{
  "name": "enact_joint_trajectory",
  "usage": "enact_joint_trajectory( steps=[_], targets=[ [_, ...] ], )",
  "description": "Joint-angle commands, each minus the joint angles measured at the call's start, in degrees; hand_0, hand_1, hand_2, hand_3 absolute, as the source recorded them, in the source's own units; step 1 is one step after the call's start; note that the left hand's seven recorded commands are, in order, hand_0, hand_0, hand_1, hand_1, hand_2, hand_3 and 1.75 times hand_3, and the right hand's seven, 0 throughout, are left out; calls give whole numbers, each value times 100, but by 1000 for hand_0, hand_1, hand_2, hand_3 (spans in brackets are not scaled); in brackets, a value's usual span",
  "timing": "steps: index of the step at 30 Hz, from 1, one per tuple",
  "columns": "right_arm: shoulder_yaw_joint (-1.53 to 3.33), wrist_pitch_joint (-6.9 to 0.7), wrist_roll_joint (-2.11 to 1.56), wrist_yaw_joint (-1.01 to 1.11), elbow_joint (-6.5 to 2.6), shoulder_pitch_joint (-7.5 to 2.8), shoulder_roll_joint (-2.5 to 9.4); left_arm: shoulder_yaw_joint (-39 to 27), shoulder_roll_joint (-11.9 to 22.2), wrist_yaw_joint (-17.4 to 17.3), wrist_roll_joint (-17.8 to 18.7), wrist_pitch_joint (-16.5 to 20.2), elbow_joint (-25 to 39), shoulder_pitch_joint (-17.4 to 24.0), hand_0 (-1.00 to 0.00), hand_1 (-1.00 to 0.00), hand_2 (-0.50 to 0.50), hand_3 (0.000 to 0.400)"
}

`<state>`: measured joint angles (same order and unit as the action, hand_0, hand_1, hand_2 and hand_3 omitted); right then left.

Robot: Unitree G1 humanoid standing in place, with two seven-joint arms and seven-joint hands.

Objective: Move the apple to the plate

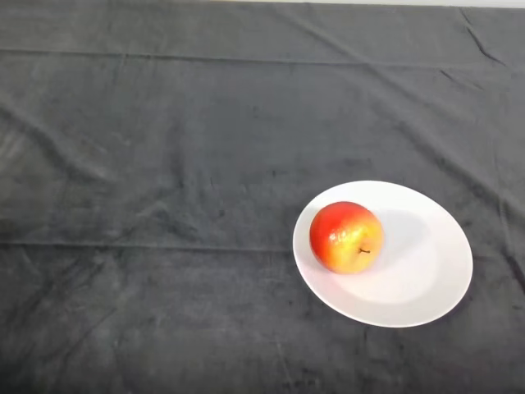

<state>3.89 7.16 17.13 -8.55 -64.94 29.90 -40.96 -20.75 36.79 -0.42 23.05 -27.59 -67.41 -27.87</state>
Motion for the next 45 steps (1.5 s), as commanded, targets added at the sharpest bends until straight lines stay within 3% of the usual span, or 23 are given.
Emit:
enact_joint_trajectory(
  steps=[1,15,45],
  targets=[
    [144,-58,123,84,-192,-443,272,-143,429,84,132,75,-152,128,0,0,0,0],
    [145,-54,125,83,-200,-439,272,-525,378,302,255,177,-49,119,0,0,0,0],
    [145,-54,124,83,-199,-440,272,-698,259,264,40,311,112,92,0,0,0,0]
  ],
)
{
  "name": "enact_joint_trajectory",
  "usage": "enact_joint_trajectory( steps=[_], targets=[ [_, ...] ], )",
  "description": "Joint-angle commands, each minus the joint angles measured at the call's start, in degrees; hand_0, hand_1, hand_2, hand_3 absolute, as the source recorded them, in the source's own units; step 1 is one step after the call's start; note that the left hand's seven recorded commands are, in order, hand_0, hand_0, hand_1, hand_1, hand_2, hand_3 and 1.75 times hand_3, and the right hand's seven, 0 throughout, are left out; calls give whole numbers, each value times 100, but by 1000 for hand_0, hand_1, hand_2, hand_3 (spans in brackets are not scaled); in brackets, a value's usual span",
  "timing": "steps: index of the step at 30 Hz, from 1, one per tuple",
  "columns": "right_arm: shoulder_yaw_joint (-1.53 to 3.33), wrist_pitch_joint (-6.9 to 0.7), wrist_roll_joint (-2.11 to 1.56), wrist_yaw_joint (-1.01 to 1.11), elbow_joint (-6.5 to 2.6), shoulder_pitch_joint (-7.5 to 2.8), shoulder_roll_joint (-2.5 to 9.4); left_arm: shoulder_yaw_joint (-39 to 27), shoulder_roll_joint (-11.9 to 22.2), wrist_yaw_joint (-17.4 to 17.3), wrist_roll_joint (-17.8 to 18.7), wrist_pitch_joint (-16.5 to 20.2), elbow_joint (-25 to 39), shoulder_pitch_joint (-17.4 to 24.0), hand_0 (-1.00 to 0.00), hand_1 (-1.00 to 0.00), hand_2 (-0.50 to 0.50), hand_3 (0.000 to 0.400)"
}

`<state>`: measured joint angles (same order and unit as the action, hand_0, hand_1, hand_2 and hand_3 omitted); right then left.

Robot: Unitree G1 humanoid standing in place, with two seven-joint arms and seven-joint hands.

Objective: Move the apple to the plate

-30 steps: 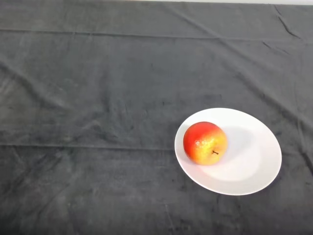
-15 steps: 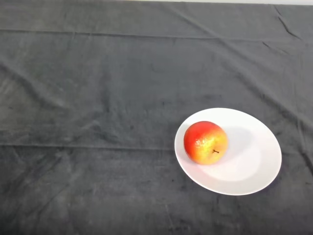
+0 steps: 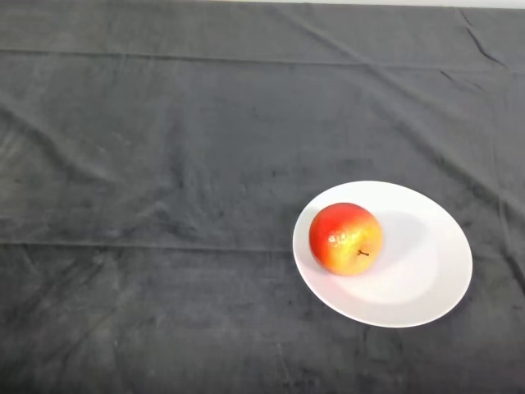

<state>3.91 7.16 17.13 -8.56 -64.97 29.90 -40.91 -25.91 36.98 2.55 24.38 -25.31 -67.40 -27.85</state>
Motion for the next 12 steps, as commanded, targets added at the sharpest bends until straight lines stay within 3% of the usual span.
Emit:
enact_joint_trajectory(
  steps=[1,12],
  targets=[
    [143,-54,124,83,-195,-440,267,-183,236,-33,-103,86,114,89,0,0,0,0],
    [143,-56,123,83,-192,-442,267,-194,215,-62,-209,111,146,88,0,0,0,0]
  ],
)
